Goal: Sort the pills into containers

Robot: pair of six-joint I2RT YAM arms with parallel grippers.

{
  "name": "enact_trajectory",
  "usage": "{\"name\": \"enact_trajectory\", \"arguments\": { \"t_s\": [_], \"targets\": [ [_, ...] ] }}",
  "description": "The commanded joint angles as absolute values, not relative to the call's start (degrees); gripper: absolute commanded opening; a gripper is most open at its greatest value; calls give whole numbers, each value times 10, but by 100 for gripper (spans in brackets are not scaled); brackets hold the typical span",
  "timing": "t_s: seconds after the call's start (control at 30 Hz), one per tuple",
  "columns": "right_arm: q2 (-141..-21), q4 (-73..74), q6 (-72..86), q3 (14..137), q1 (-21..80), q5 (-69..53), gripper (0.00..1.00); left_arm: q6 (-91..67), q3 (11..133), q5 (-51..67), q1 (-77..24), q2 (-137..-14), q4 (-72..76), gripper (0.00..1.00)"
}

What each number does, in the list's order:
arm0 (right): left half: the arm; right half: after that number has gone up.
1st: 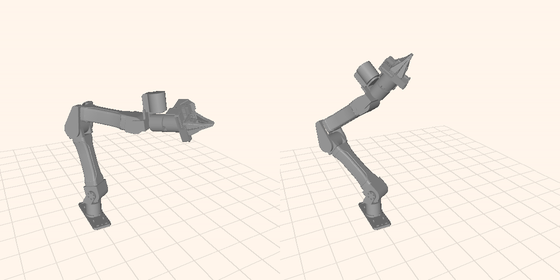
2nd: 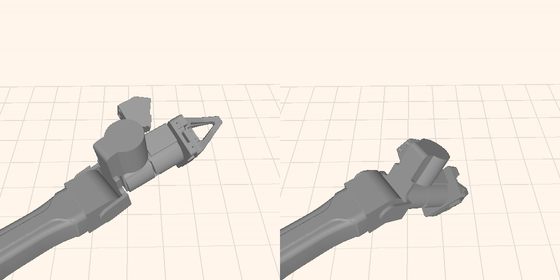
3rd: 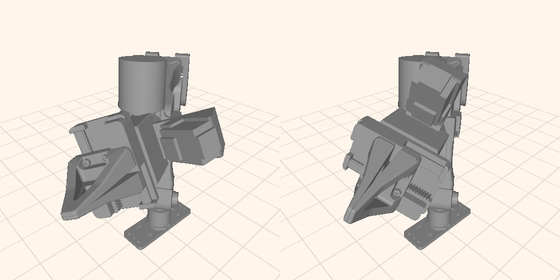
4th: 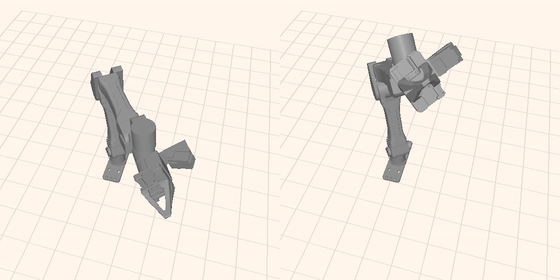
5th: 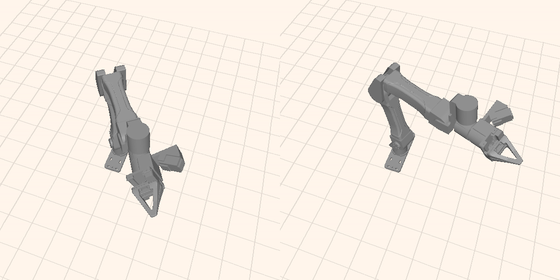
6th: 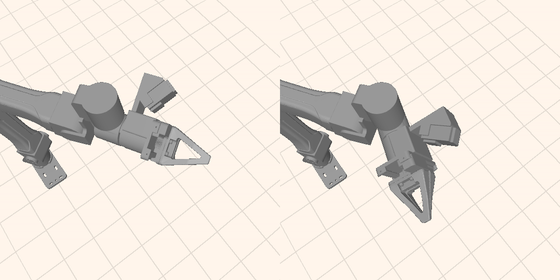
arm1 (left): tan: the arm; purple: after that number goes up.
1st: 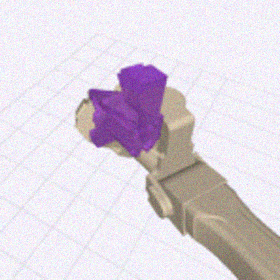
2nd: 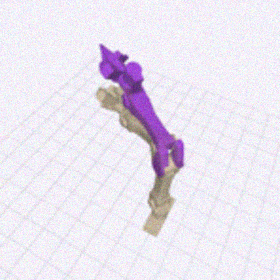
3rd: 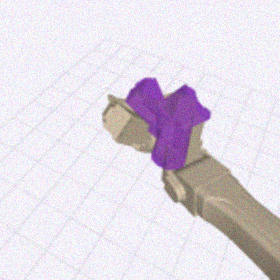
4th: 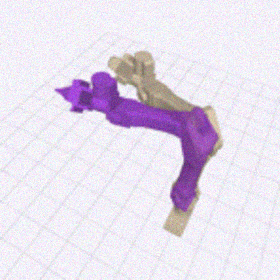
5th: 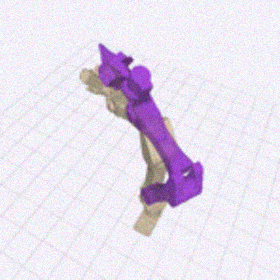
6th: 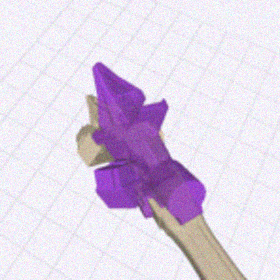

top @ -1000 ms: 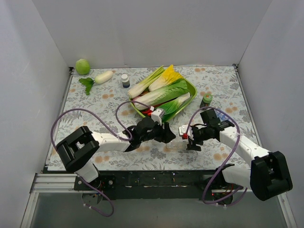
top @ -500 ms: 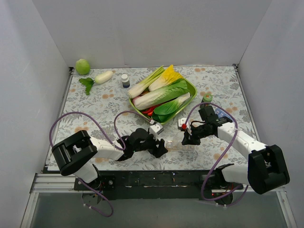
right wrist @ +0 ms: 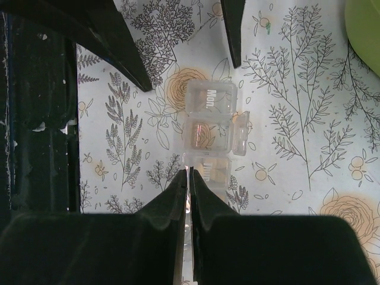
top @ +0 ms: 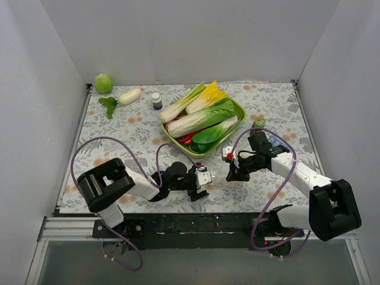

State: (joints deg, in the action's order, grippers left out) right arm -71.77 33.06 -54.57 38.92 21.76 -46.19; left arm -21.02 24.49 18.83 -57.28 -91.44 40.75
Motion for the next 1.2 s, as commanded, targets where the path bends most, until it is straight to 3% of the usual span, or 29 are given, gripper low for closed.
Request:
{"name": "enact_trajectory", "arguments": {
  "t_s": [0.0, 0.2, 0.37, 0.47, 0.5, 0.63, 0.73, 1.17],
  "targets": [
    [-722, 332, -552, 398, 219, -484, 11, -143, 286, 195, -573, -961, 434, 79],
    [-723, 334, -555, 394, 218, -484, 11, -135, 308, 188, -574, -998, 455, 78],
    [-725, 334, -555, 395, 219, -483, 10, -130, 322, 223, -574, -1010, 414, 69],
    [-725, 335, -555, 395, 218, -480, 11, -131, 324, 235, -574, -1015, 390, 52],
    [-725, 336, -557, 396, 218, -479, 11, -132, 324, 235, -573, -1016, 382, 42],
    [-721, 337, -554, 400, 219, -479, 10, -144, 324, 226, -574, -1016, 368, 23],
    [-716, 340, -548, 409, 219, -476, 11, -155, 328, 217, -574, -1011, 352, 15],
    [-714, 327, -536, 393, 222, -440, 8, -181, 319, 188, -579, -988, 332, 7]
  ]
}}
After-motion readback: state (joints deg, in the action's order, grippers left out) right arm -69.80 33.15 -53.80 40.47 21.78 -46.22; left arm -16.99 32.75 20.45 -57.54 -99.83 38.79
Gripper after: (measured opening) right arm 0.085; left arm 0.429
